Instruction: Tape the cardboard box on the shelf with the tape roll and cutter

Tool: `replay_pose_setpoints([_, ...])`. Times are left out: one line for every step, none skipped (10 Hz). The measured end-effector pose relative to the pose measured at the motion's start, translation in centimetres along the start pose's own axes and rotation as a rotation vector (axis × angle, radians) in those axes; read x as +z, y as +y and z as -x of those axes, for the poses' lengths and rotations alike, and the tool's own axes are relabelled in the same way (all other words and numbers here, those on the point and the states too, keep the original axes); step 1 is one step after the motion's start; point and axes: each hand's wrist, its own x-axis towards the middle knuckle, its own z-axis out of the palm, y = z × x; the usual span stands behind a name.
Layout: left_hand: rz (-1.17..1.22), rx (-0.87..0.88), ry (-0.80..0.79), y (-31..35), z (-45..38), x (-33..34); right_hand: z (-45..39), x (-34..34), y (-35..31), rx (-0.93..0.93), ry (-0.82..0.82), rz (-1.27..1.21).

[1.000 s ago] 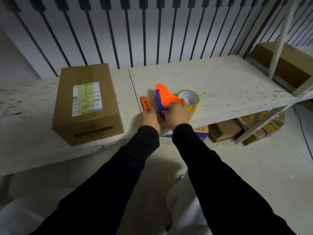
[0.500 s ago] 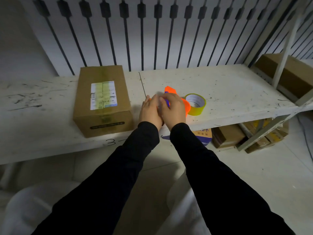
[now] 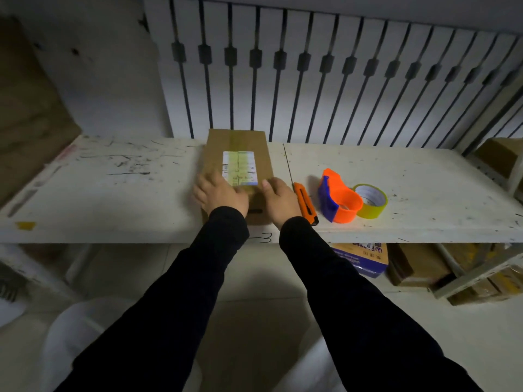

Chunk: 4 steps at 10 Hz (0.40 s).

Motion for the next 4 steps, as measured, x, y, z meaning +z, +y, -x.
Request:
replay_pose_setpoints([0.093,-0.026,-0.035,-0.5,0.0,-0.6,0.3,0.0,-0.1,0.007,0.024,0.007])
replay_pose_setpoints([0.172,-0.012,-0.070,-0.4,0.0,-0.9,0.5,0.0,0.0,0.021,0.050,0.024])
replay_pose_setpoints([0.252,0.001,-0.130,-0.3,0.6,-1.2,0.8,-0.1,0.2,0.048,0.073,0.067])
replay_pose_setpoints([0.184,0.001,-0.067,-0.1,0.6,-1.9,0.7,-0.9,-0.1,0.062,0.114,0.281])
